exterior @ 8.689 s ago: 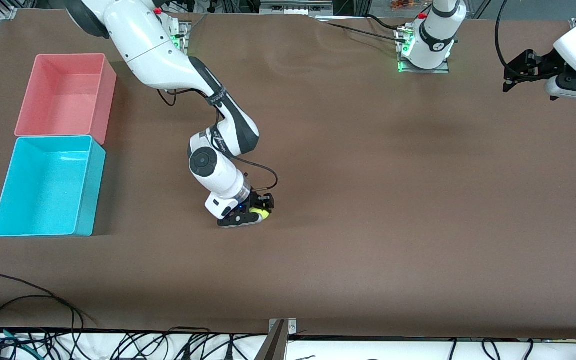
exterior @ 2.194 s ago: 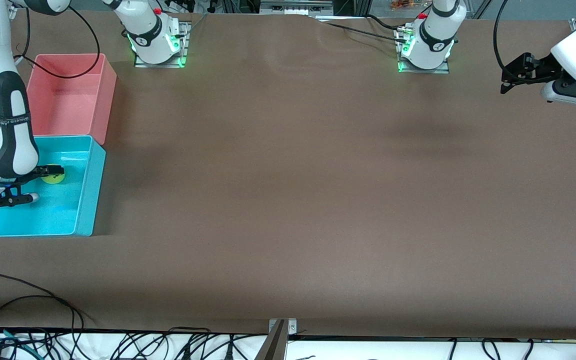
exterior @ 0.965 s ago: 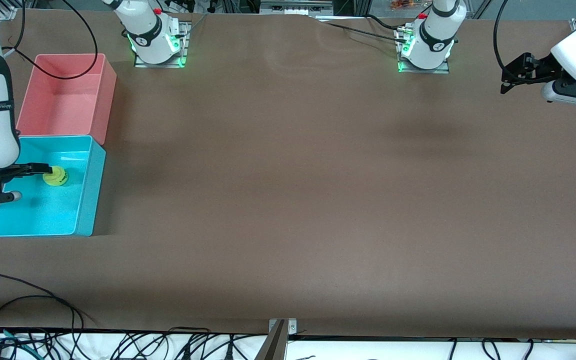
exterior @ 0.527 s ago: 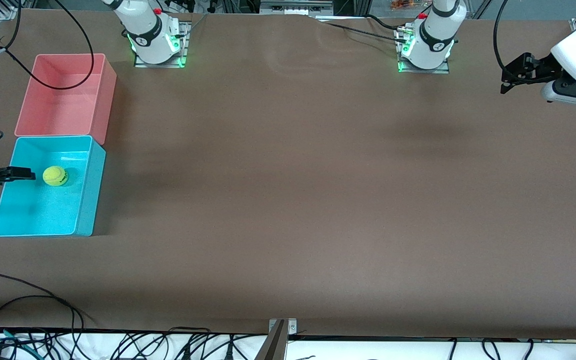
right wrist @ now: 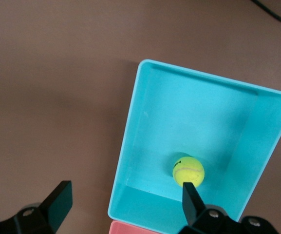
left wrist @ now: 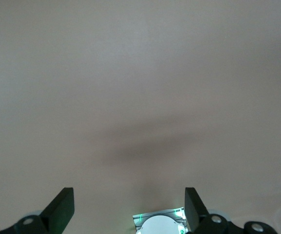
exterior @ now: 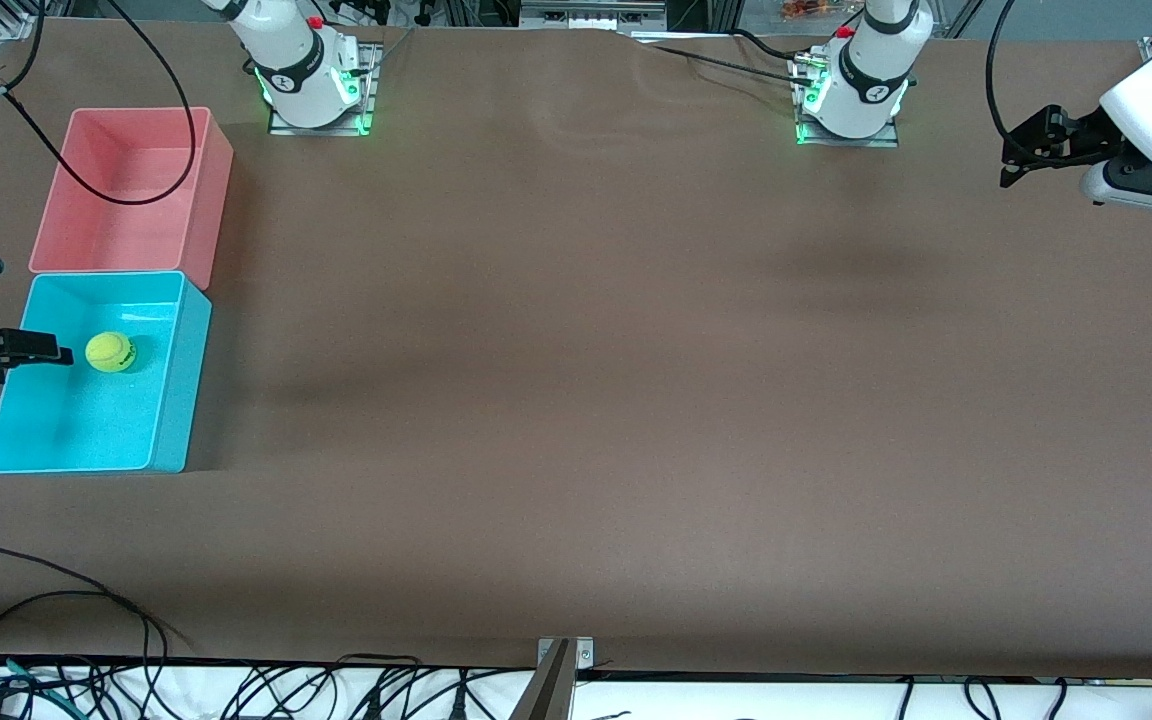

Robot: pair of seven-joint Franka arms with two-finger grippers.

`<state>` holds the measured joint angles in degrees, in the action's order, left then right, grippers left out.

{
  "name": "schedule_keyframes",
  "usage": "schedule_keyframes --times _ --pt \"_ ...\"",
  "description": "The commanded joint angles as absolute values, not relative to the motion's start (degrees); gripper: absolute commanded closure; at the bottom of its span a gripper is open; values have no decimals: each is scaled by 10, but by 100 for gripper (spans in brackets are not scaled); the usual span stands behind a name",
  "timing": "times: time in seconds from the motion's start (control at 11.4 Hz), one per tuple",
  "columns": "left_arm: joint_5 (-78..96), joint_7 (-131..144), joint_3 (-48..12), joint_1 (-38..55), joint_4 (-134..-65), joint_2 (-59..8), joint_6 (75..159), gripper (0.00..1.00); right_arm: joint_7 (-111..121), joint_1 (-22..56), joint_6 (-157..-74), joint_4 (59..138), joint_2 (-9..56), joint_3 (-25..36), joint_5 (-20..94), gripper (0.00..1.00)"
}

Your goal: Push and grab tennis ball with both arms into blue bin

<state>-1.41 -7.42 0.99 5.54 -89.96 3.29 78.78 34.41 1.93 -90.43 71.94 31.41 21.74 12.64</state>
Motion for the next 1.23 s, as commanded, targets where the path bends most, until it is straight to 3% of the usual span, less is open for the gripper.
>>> schedule_keyframes --times 0.0,0.61,1.14 --pt "-7 -70 9 56 -882 25 775 0 320 52 -882 708 273 220 141 0" --pt "-13 -71 9 55 -881 25 775 0 205 109 -805 686 203 208 137 0" --pt "-13 -70 -16 58 -880 28 767 0 50 51 -787 761 99 75 41 0"
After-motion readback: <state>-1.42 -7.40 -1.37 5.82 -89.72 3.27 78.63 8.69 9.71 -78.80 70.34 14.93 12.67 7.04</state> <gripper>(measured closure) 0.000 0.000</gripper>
